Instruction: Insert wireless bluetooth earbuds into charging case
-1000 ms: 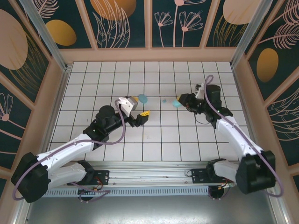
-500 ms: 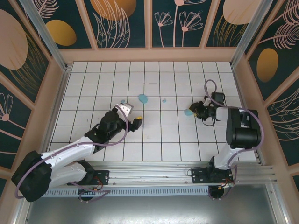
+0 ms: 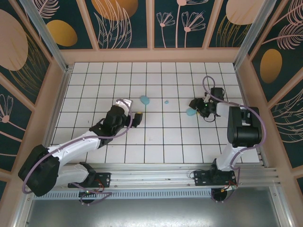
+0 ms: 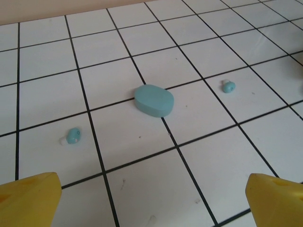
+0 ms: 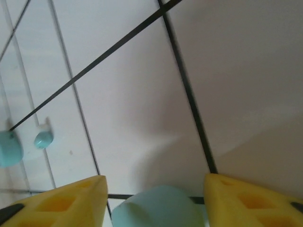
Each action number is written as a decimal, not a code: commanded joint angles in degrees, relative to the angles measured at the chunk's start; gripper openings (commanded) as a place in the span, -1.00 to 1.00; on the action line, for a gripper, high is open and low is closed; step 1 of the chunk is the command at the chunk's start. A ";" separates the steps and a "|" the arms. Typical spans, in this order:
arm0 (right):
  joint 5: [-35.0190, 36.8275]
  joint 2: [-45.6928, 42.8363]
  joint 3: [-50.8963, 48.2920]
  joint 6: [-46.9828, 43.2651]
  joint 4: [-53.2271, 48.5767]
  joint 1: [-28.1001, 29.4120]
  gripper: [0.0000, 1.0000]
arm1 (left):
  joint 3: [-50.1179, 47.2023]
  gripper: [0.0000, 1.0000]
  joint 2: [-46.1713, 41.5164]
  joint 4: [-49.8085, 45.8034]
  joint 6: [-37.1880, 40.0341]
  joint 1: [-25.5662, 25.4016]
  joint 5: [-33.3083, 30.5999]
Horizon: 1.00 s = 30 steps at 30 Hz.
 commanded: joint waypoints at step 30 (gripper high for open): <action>25.42 26.29 48.47 -13.10 -15.56 36.90 0.31 | 8.57 0.97 7.19 -15.96 -11.64 8.51 13.46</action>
